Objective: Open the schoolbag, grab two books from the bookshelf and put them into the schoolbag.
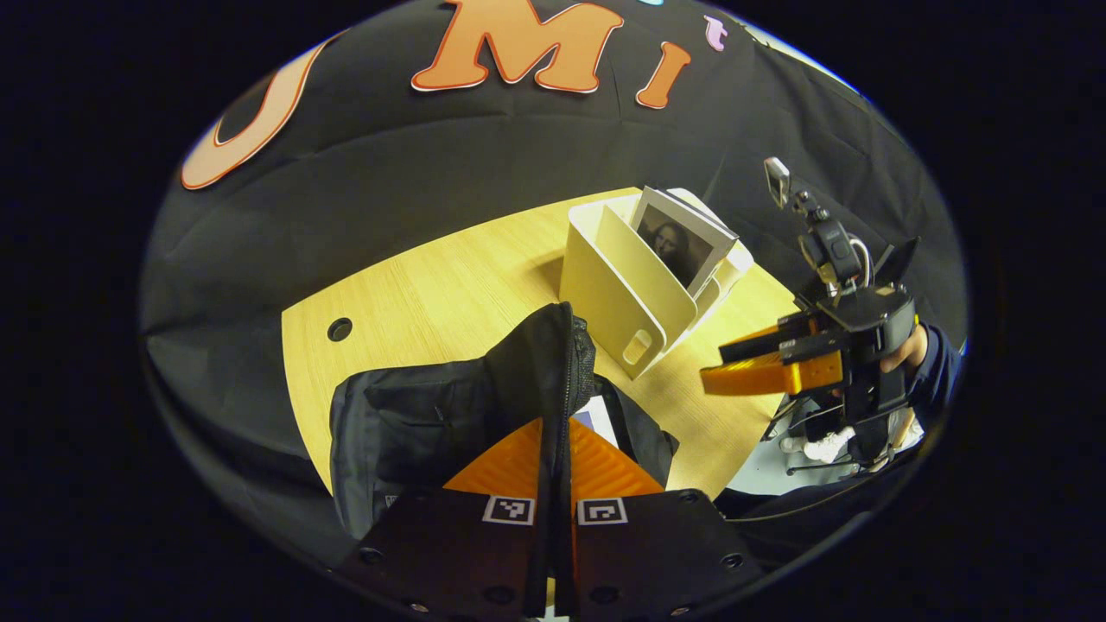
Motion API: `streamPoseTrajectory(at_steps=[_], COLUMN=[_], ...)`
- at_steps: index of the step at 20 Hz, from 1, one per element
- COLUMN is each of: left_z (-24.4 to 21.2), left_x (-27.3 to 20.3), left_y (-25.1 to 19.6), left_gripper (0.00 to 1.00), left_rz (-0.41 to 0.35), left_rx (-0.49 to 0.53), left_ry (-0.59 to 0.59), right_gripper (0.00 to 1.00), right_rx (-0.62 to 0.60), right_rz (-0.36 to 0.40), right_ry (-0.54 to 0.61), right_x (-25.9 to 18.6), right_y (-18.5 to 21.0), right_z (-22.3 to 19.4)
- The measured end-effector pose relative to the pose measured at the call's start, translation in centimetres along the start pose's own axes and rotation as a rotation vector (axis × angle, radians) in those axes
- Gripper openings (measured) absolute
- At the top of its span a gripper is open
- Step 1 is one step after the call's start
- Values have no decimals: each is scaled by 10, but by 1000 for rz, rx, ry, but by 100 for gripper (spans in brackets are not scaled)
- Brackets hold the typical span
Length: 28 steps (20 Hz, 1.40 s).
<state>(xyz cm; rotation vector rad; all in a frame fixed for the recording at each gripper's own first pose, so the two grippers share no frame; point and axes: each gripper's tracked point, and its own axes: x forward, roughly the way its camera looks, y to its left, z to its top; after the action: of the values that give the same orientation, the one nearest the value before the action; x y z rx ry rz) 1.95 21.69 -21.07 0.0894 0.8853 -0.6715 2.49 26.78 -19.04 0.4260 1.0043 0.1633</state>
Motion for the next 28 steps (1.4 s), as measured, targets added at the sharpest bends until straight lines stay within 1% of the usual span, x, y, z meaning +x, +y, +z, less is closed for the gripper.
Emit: streamPoseTrajectory(at_steps=[4, 5, 8, 11, 14, 17, 23, 25, 26, 27, 28], left_z=[-1, 0, 0, -2, -2, -3, -3, -3, -3, -2, -3], left_x=[2, 3, 6, 5, 0, 0, 2, 1, 1, 0, 0], left_y=[0, 0, -2, -4, -2, -1, -2, -2, -2, -2, -3], left_gripper=[4, 4, 5, 4, 5, 4, 4, 4, 4, 4, 5], left_rz=[2, 3, 20, 50, 89, 109, 151, 168, 175, 181, 186], left_rx=[-4, -6, -30, -62, -74, -99, -143, -149, -152, -156, -161], left_ry=[12, 18, 15, 1, -2, -4, 0, 5, 6, 9, 13], right_gripper=[97, 97, 97, 96, 96, 96, 96, 95, 94, 90, 96], right_rx=[-29, -43, -88, -133, -184, -220, -222, -211, -202, -191, -177], right_rz=[-58, -83, -143, -171, -178, -191, -209, -228, -237, -246, -255], right_ry=[-2, -3, 2, 29, 65, 100, 180, 195, 203, 213, 218], right_x=[-32, -39, -53, -59, -55, -47, -15, -4, 1, 7, 14], right_y=[-22, -32, -56, -69, -75, -80, -97, -107, -111, -113, -115], right_z=[34, 45, 77, 105, 125, 140, 156, 159, 161, 162, 164])
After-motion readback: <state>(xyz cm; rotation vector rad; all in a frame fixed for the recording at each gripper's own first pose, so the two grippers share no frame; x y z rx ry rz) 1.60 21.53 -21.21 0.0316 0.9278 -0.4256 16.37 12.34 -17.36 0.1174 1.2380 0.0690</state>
